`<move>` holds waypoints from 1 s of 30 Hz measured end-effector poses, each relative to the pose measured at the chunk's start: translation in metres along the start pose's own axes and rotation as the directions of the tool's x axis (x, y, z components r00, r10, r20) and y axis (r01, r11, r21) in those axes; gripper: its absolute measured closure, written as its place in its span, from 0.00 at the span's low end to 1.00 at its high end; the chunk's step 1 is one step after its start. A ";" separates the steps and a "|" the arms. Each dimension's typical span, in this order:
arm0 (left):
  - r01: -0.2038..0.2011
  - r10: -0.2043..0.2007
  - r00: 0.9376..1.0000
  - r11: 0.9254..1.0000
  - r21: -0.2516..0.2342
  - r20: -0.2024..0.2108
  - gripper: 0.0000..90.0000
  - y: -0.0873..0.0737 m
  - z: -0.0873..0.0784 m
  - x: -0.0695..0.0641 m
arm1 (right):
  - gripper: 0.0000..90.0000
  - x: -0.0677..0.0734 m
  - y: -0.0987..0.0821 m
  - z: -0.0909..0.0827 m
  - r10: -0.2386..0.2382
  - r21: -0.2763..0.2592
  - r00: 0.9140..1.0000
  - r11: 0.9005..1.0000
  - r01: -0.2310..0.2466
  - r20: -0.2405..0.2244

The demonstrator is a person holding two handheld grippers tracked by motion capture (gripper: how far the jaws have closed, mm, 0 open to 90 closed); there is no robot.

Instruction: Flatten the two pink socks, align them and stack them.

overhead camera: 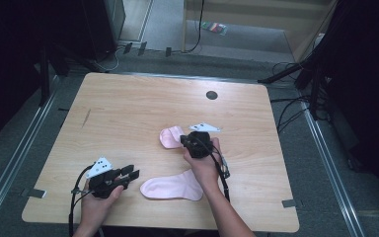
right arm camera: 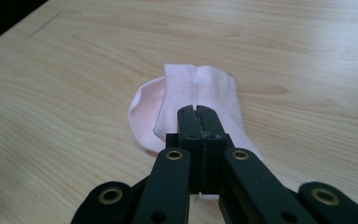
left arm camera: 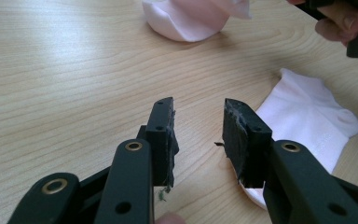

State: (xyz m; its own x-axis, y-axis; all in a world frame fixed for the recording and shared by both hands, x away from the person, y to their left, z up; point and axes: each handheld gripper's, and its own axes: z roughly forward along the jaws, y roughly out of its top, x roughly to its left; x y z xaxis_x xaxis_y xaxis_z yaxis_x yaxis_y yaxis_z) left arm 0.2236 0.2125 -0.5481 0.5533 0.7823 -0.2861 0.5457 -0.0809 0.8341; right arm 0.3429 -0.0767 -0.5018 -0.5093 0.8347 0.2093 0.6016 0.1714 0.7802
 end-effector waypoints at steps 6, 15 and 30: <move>0.005 -0.005 1.000 1.000 -0.002 -0.001 0.72 0.001 0.001 0.001 | 1.00 -0.023 0.007 -0.008 0.111 -0.035 0.994 0.993 -0.112 -0.017; 0.015 -0.015 1.000 1.000 0.000 -0.003 0.72 0.005 0.001 0.006 | 1.00 -0.076 0.005 0.000 0.351 -0.049 0.936 0.935 -0.352 -0.027; 0.029 -0.029 1.000 0.999 -0.013 -0.011 0.73 0.033 0.018 0.018 | 0.90 -0.114 -0.006 -0.011 0.366 -0.086 0.925 0.929 -0.359 0.103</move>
State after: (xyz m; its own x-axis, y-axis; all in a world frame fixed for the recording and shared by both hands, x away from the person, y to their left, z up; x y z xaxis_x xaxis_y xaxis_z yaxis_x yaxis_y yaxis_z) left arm 0.2626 0.2131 -0.5342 0.5298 0.7914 -0.3051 0.5535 -0.0501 0.8313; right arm 0.3903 -0.1790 -0.5239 -0.1873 0.8885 0.4189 0.6891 -0.1850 0.7006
